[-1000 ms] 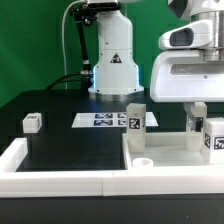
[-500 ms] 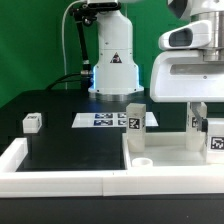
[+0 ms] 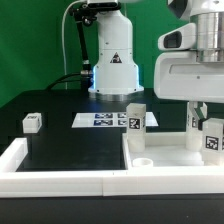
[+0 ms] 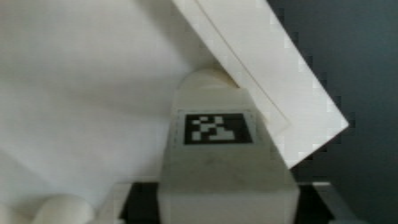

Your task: Assemble square table

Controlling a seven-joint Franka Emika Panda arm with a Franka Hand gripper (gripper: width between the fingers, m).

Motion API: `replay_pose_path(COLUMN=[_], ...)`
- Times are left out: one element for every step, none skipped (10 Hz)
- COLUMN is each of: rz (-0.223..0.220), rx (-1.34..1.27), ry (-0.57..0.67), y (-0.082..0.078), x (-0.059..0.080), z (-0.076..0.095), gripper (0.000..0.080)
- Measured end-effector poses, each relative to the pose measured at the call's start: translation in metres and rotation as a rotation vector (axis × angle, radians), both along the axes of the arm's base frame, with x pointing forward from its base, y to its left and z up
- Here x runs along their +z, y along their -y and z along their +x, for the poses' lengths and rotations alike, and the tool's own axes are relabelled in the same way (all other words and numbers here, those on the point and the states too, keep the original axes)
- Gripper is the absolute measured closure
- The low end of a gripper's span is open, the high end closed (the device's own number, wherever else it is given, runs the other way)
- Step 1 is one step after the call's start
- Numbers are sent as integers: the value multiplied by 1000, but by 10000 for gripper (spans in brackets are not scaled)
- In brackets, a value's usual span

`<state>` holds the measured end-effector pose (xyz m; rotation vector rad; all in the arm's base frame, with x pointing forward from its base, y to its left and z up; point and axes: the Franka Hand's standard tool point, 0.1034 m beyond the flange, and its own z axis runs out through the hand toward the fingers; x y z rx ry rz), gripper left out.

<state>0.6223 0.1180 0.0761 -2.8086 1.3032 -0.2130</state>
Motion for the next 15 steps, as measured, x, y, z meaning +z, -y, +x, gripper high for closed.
replay_pose_path(rz=[11, 29, 46, 62, 73, 79, 95, 101, 98, 92, 84, 75, 60, 47, 38], rx=[-117, -232, -329, -409, -461, -483, -567, -599, -577, -532, -465, -417, -295, -173, -97], ry=[3, 2, -3, -10, -12, -12, -14, -15, -15, -15, -16, -17, -16, -7, -6], y=[0, 0, 0, 2, 3, 3, 2, 1, 1, 1, 1, -1, -3, -5, -5], x=[0, 0, 0, 0, 0, 0, 0, 0, 0, 0, 0, -1, -1, 0, 1], z=[0, -1, -1, -1, -2, -2, -2, -2, -2, -2, -2, -3, -3, -2, -2], gripper=[509, 508, 508, 508, 508, 508, 508, 508, 335, 214, 170, 170, 154, 151, 151])
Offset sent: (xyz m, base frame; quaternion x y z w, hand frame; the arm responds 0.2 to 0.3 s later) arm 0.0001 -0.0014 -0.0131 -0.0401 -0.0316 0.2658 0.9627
